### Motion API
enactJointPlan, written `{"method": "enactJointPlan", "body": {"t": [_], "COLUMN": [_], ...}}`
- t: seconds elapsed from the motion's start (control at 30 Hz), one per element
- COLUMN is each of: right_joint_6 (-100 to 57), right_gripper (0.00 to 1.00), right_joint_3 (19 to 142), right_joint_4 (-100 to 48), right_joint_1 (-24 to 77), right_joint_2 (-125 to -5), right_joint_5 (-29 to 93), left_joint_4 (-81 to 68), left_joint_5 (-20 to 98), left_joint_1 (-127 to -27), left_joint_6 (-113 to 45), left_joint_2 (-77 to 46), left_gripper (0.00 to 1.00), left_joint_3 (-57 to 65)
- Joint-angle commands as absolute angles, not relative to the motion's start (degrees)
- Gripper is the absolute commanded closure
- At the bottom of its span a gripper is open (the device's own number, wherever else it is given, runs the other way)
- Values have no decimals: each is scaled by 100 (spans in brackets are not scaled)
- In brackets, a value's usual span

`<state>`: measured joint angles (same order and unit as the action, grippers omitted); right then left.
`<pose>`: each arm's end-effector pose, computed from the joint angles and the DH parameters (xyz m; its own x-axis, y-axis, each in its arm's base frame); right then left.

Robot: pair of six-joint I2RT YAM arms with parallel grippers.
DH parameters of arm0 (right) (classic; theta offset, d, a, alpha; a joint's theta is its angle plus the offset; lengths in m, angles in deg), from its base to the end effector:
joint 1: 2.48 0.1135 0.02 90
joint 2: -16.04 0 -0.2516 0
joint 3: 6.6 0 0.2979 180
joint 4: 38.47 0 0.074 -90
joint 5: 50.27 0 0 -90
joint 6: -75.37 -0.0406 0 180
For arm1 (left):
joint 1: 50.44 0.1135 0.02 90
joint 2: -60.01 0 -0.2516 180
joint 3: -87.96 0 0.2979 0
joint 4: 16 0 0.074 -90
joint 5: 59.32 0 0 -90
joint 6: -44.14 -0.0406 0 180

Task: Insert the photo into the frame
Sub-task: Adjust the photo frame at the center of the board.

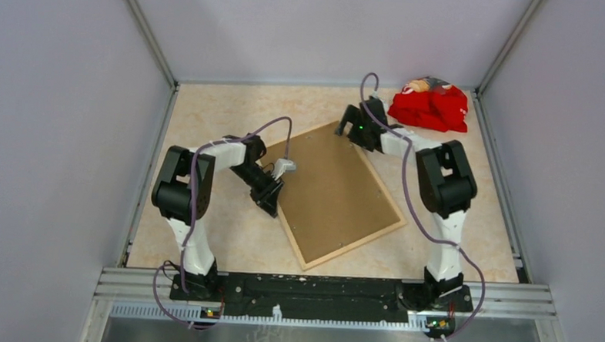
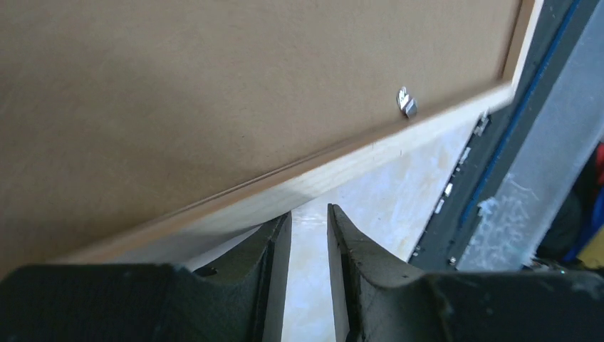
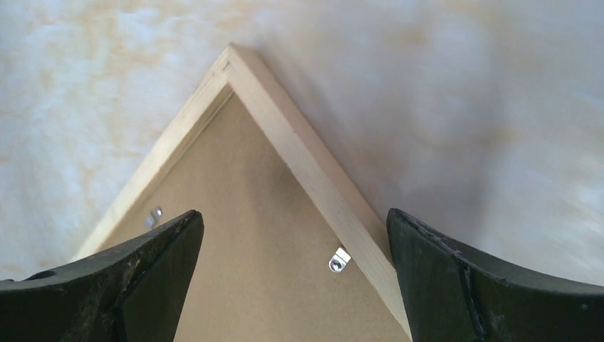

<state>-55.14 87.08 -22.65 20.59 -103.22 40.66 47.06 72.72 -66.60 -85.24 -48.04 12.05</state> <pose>0.4581 0.1944 0.1286 -0.7098 0.4036 -0.5773 0.1059 0.8714 0.4791 0.3197 -0.1210 0.0905 -0.6452 0.6775 -0.3531 0.7216 0.3886 -0.5730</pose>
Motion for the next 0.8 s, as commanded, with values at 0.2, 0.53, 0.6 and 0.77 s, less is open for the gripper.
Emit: {"method": "enactJointPlan", "body": {"t": [0.2, 0.53, 0.6, 0.77], "right_joint_6": [-5418, -5698, -5764, -5851], "right_gripper": [1, 1, 1, 1], "right_joint_3": [11003, 7826, 7093, 5686], "right_joint_4": [-1339, -1793, -1822, -1359], "right_joint_1": [2877, 2110, 2073, 2074], "right_joint_2": [-11195, -8246, -7519, -6036], "right_joint_5": [3187, 3597, 3778, 3945], "left_joint_4": [4341, 6585, 6597, 6533], "left_joint_5": [6953, 7559, 7357, 7378], "left_joint_1": [-7241, -6387, -6129, -5124], "left_joint_6": [-8809, -10176, -10103, -9060], "left_joint_2": [-5141, -4470, -4696, -6076], "left_gripper": [58, 41, 41, 50], "left_joint_3": [1238, 138, -368, -2637]}}
